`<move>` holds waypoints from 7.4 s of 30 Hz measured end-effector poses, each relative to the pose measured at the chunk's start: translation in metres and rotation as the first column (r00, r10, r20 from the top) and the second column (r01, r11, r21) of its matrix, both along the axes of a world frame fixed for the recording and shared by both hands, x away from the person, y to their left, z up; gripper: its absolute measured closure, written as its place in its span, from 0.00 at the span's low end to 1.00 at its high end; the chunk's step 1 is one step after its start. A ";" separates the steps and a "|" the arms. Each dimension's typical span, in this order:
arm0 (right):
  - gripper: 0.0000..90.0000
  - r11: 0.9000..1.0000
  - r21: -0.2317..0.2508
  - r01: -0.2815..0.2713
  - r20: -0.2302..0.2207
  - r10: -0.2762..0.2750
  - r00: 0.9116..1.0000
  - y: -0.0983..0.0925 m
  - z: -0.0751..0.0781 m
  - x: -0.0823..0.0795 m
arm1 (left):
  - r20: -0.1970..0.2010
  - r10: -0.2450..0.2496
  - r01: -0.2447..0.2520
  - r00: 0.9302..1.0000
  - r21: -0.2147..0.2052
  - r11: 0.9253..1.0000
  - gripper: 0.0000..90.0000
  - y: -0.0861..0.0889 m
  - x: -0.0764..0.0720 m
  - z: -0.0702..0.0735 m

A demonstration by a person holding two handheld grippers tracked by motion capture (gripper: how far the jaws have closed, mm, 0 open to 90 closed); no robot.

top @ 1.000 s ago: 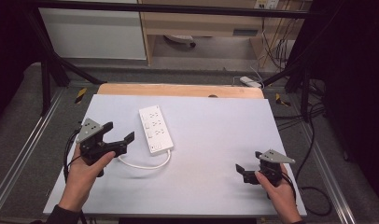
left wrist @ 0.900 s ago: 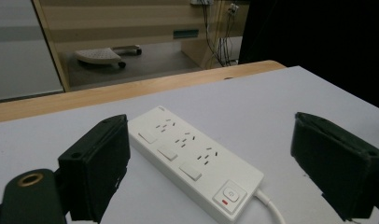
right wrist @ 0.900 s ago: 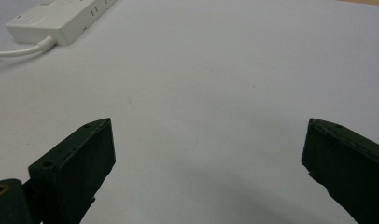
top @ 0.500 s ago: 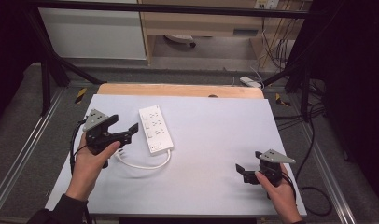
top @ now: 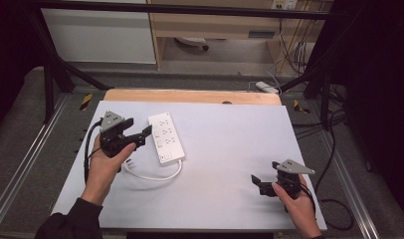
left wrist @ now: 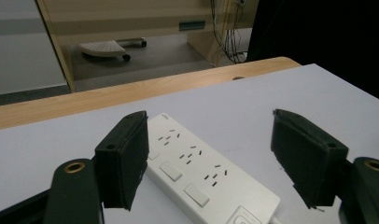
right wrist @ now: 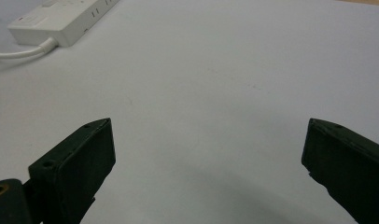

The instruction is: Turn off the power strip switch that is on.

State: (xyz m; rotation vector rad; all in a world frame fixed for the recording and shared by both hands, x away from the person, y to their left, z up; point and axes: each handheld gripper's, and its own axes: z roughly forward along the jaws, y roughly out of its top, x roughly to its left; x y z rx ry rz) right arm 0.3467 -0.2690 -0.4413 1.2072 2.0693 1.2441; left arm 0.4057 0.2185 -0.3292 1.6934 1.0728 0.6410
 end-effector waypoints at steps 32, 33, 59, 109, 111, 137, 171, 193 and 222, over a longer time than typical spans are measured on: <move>0.04 1.000 0.008 -0.001 0.004 0.001 1.000 0.002 0.001 -0.002 | 0.024 0.057 -0.057 0.998 0.003 0.998 0.65 -0.008 0.044 0.002; 0.04 1.000 0.010 -0.001 0.005 0.001 1.000 0.002 0.001 -0.002 | 0.025 0.060 -0.060 0.998 0.005 0.998 0.67 -0.007 0.046 0.002; 0.04 1.000 0.019 -0.018 0.023 0.018 1.000 0.005 0.004 -0.003 | 0.014 0.096 -0.096 0.995 -0.001 0.995 1.00 -0.003 0.091 -0.009; 0.03 0.999 0.018 -0.035 0.033 0.035 0.999 0.006 0.008 -0.003 | -0.072 0.164 -0.161 0.984 0.041 0.986 1.00 -0.010 0.133 -0.053; 0.03 0.999 0.015 -0.037 0.032 0.036 0.999 0.006 0.008 -0.003 | -0.077 0.165 -0.162 0.983 0.042 0.986 1.00 -0.011 0.134 -0.055; 0.04 0.999 0.012 -0.040 0.025 0.040 0.999 0.007 0.007 -0.002 | -0.130 0.190 -0.189 0.973 0.021 0.982 1.00 -0.012 0.142 -0.068; 0.04 0.999 0.009 -0.041 0.023 0.041 0.999 0.007 0.007 -0.001 | -0.174 0.213 -0.209 0.962 0.038 0.977 1.00 -0.013 0.150 -0.085; 0.04 0.999 0.010 -0.041 0.022 0.041 0.999 0.007 0.008 -0.001 | -0.197 0.229 -0.227 0.953 0.036 0.973 1.00 -0.004 0.137 -0.098; 0.04 0.999 0.009 -0.044 0.017 0.044 0.999 0.007 0.008 -0.001 | -0.210 0.198 -0.192 0.957 0.050 0.980 1.00 -0.013 0.133 -0.107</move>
